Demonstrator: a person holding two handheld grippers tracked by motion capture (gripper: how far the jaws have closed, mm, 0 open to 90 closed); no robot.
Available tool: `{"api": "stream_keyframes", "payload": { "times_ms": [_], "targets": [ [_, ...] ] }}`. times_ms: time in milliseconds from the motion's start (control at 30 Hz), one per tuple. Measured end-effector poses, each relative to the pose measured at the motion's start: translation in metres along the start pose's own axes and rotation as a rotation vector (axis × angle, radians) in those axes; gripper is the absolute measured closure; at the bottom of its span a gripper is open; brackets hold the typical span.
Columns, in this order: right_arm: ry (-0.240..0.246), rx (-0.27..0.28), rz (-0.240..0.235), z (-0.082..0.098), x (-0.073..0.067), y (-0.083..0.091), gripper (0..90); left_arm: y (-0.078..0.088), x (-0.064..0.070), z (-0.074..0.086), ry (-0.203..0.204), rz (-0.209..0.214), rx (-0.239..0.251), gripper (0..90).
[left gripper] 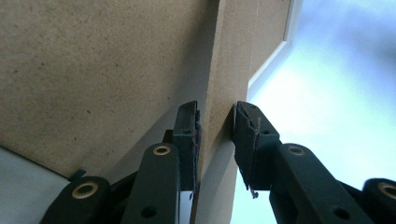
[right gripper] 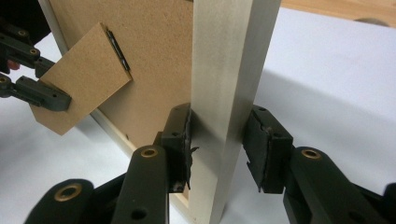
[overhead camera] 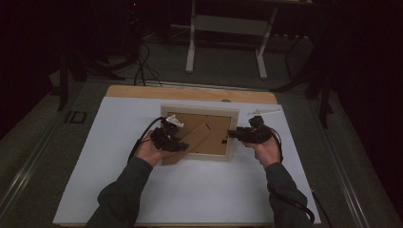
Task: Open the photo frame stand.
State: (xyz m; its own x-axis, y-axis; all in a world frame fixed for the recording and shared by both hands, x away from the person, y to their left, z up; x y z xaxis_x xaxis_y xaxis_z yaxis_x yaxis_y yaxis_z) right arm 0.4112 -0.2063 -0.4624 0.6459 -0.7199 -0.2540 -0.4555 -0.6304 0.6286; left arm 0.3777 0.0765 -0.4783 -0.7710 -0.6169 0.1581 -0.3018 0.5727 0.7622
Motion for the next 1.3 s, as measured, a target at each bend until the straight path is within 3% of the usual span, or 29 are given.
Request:
{"api": "stream_keyframes", "payload": {
  "times_ms": [1300],
  "targets": [
    [0.066, 0.068, 0.049, -0.001, -0.003, 0.012, 62.8, -0.002, -0.003, -0.017, -0.032, -0.072, -0.009, 72.0]
  ]
}}
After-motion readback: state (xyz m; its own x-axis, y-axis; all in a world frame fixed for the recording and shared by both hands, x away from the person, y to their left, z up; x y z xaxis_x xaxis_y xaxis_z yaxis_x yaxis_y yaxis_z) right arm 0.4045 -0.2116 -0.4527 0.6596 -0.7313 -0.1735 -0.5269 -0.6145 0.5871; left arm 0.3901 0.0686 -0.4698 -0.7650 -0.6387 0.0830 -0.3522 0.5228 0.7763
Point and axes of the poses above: each handheld gripper's, and its own axes: y roughly backward along the jaws, z roughly out of its underside, x roughly to its right, the point moved 3 cm from there along -y, roughly forward along the jaws
